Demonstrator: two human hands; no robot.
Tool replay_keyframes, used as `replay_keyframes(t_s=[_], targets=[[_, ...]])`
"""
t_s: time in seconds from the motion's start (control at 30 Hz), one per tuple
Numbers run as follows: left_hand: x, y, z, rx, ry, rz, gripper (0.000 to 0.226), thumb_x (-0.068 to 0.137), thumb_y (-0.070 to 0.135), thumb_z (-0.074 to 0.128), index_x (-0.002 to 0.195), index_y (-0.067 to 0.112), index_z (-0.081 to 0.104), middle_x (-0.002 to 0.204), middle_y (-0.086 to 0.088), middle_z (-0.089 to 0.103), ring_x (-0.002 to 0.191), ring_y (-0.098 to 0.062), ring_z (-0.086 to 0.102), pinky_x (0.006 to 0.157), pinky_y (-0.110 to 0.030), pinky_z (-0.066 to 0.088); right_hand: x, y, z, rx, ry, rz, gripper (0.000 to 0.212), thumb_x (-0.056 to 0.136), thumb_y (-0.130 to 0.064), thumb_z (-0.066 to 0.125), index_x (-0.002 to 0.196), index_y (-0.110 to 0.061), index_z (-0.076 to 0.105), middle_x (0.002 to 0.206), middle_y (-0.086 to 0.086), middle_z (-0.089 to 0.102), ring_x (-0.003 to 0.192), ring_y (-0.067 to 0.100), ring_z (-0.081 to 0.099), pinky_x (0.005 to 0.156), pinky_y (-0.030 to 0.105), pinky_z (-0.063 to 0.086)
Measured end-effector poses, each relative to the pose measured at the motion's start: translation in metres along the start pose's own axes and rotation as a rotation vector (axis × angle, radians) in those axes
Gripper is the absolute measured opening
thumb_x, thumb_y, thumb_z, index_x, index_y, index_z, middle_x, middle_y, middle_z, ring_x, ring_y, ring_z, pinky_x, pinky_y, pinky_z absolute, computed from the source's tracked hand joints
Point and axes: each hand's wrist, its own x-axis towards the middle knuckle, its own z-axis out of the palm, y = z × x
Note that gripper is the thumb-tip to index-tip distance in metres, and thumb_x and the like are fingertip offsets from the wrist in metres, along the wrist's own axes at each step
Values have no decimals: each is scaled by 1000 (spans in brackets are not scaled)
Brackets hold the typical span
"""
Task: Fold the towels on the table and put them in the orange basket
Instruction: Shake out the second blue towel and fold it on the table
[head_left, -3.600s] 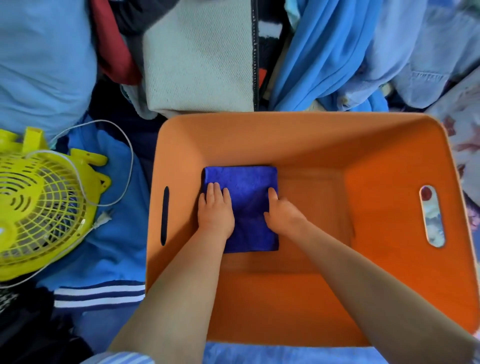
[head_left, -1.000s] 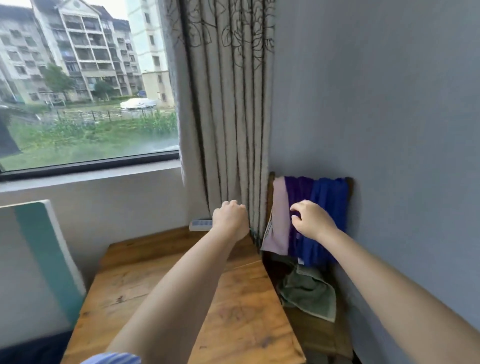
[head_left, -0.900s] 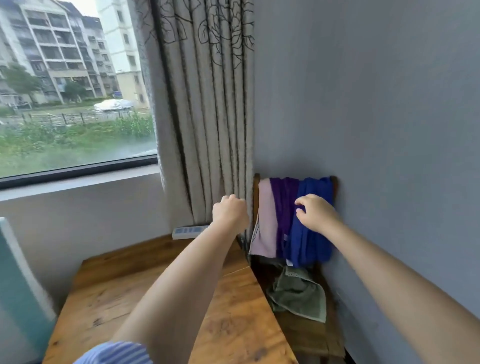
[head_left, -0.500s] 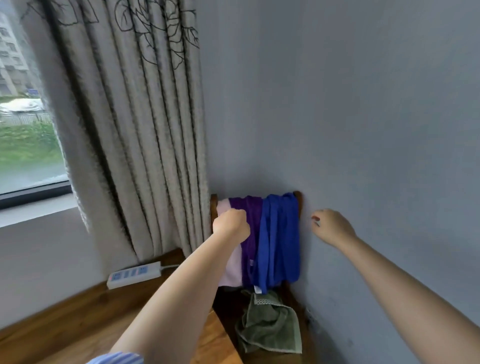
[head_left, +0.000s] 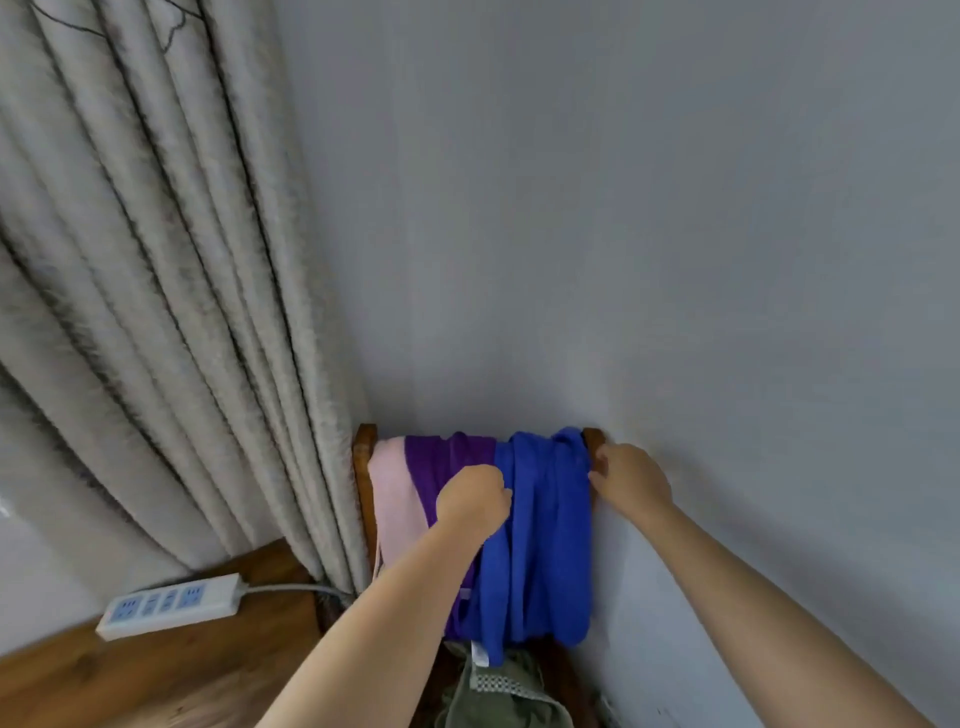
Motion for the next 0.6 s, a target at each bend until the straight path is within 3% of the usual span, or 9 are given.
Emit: replay_keyframes(t_s=[0.13,0.23,0.33,0.47,0.53,0.6], targets=[[45,16,18,-64,38,-83,40,94,21,42,56,17,32,61,7,35,63,-12,42,45,-21,27,40,14,22,99,-10,-26,24,87,-17,53,106,-3,56,100,15,65,91,29,60,64,25,38],[61,23,35,-81,76,-101,36,93,19,44,57,16,39,61,5,39,63,-14,46,47,-24,31,49,18,37,184,57,-53,22,85,-11,56,106,-2,56,97,15,64,89,29,60,65,24,36],[76,29,50,-102,154,-89,24,92,25,48,84,8,62,81,-1,45,83,-21,55,60,-26,38,53,24,52,268,133,-59,16,82,-5,56,97,0,58,92,15,62,86,29,57,66,22,34],[85,35,62,-99,200,-45,30,91,34,51,101,8,62,104,-2,52,90,-17,52,64,-25,37,51,28,62,421,172,-56,22,81,1,59,103,0,61,87,10,56,74,16,49,67,17,41],[87,39,67,-50,193,-11,28,93,29,46,98,7,63,104,-2,52,96,-18,54,62,-25,35,52,31,63,475,173,-35,24,80,3,60,104,-1,61,84,5,53,71,13,47,59,9,37],[89,39,69,-65,209,-15,28,94,21,42,81,5,61,91,-1,46,90,-19,53,60,-24,33,52,33,64,503,176,-13,24,80,5,58,102,-2,62,83,5,55,70,11,47,56,5,36]])
